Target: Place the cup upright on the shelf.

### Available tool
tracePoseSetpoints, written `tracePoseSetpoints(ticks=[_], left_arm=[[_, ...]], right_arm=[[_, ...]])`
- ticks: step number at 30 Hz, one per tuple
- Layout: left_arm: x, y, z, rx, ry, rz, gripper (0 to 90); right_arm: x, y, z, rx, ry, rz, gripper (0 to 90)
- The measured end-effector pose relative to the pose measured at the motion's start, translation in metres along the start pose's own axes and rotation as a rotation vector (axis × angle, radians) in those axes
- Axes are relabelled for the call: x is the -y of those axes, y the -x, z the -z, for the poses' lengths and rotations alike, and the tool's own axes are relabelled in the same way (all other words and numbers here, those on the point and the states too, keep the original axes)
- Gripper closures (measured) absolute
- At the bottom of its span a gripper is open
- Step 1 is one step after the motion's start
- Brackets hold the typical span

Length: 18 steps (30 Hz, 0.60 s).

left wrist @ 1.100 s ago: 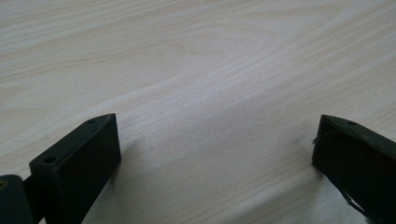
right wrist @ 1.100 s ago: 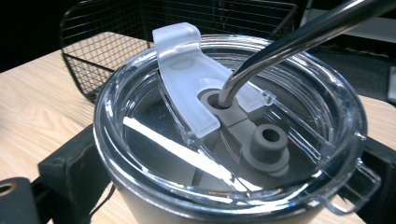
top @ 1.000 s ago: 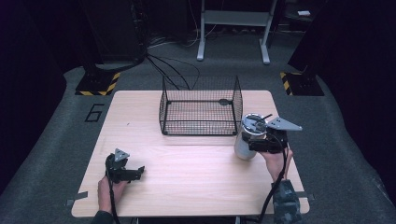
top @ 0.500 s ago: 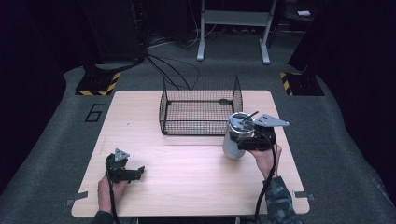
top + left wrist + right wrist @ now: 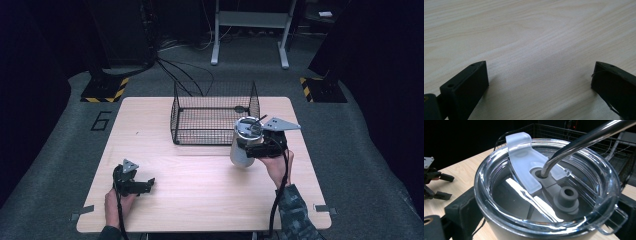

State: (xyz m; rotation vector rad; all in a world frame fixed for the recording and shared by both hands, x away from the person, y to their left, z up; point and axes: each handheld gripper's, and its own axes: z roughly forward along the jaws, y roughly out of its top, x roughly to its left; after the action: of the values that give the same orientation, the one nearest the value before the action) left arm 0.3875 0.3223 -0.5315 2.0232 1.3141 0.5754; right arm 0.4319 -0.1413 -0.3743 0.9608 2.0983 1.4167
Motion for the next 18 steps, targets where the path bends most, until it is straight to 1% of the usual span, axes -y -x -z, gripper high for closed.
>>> tracePoseSetpoints(ticks=[10,11,12,14,18], left_arm=[[0.0,0.0,0.0,0.0,0.0,0.0,1.0],[0.0,0.0,0.0,0.0,0.0,0.0,0.9],[0.0,0.0,0.0,0.0,0.0,0.0,1.0],[0.0,0.0,0.0,0.0,0.0,0.0,1.0],[0.0,0.0,0.0,0.0,0.0,0.0,1.0]], right_arm=[[-0.016,-0.004,-0.005,-0.024,0.013,0.018,3.4],[-0.017,-0.004,-0.005,-0.027,0.012,0.017,3.4],[-0.018,-0.005,-0.006,-0.028,0.012,0.007,3.4],[-0.021,-0.005,-0.007,-0.033,0.015,0.02,3.4],[-0.026,-0.006,-0.008,-0.044,0.013,0.012,3.5]])
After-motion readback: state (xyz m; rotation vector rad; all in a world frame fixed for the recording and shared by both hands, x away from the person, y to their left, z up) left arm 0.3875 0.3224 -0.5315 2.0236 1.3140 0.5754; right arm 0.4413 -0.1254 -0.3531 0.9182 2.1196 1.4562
